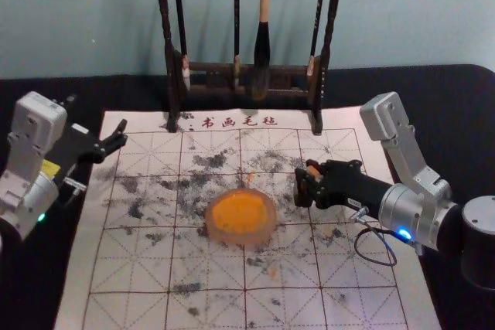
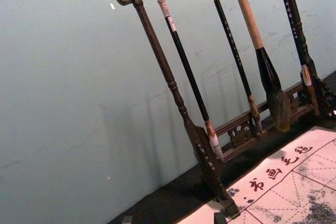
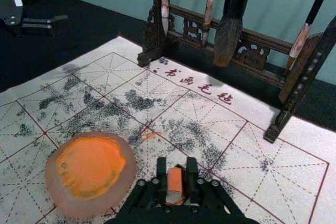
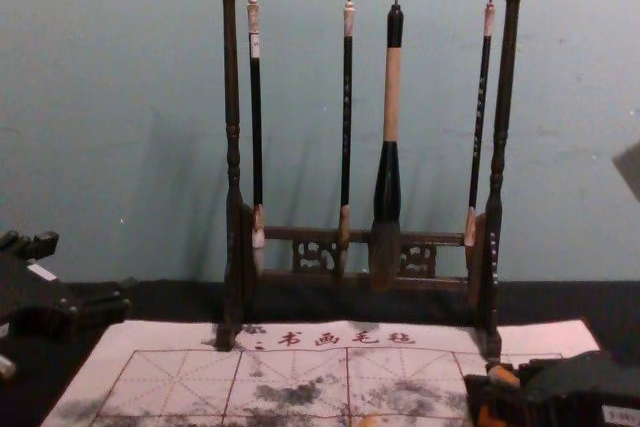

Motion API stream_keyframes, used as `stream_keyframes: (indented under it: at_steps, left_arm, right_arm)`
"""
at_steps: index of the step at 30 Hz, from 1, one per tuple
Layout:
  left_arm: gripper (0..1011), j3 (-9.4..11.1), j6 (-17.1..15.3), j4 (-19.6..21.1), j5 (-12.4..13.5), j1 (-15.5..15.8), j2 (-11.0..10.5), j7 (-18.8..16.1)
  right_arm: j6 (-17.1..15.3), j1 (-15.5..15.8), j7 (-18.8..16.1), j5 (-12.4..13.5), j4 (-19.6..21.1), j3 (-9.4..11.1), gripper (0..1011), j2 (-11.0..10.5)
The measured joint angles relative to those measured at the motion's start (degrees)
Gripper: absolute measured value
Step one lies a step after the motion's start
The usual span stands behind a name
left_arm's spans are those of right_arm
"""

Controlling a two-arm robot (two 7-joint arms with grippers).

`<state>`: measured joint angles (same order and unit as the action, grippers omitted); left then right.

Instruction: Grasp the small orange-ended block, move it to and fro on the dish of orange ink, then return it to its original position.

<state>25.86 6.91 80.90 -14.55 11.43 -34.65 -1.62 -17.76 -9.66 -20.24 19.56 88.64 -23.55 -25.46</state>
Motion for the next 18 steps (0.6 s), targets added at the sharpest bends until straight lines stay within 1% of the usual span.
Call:
stream_keyframes:
  at_steps: [3,4,5,7,10,12,13,16,18]
  left_arm:
    - [1001,0.00,0.00,0.00,0.00,0.00,0.00,0.00]
    - [1002,0.00,0.00,0.00,0.00,0.00,0.00,0.00]
    - [1001,0.00,0.00,0.00,0.00,0.00,0.00,0.00]
    - [1001,0.00,0.00,0.00,0.00,0.00,0.00,0.00]
    - [1001,0.00,0.00,0.00,0.00,0.00,0.00,0.00]
    - [1001,0.00,0.00,0.00,0.00,0.00,0.00,0.00]
    - [1001,0.00,0.00,0.00,0.00,0.00,0.00,0.00]
    - [1001,0.00,0.00,0.00,0.00,0.00,0.00,0.00]
    - [1001,0.00,0.00,0.00,0.00,0.00,0.00,0.00]
  right_arm:
    - [0.00,-0.01,-0.01,0.03,0.01,0.00,277,-0.01]
    - [0.00,-0.02,-0.02,0.04,0.02,0.00,346,-0.02]
    - [0.00,-0.02,-0.03,0.04,0.02,0.00,364,-0.02]
    - [0.00,-0.03,-0.05,0.06,0.03,0.00,448,-0.03]
    - [0.00,-0.04,-0.07,0.07,0.05,0.00,528,-0.04]
    - [0.00,-0.04,-0.09,0.09,0.07,-0.01,612,-0.05]
    - [0.00,-0.04,-0.09,0.09,0.07,-0.01,612,-0.05]
    - [0.00,-0.04,-0.09,0.11,0.08,0.00,729,-0.05]
    - [0.00,-0.04,-0.09,0.12,0.09,0.00,790,-0.05]
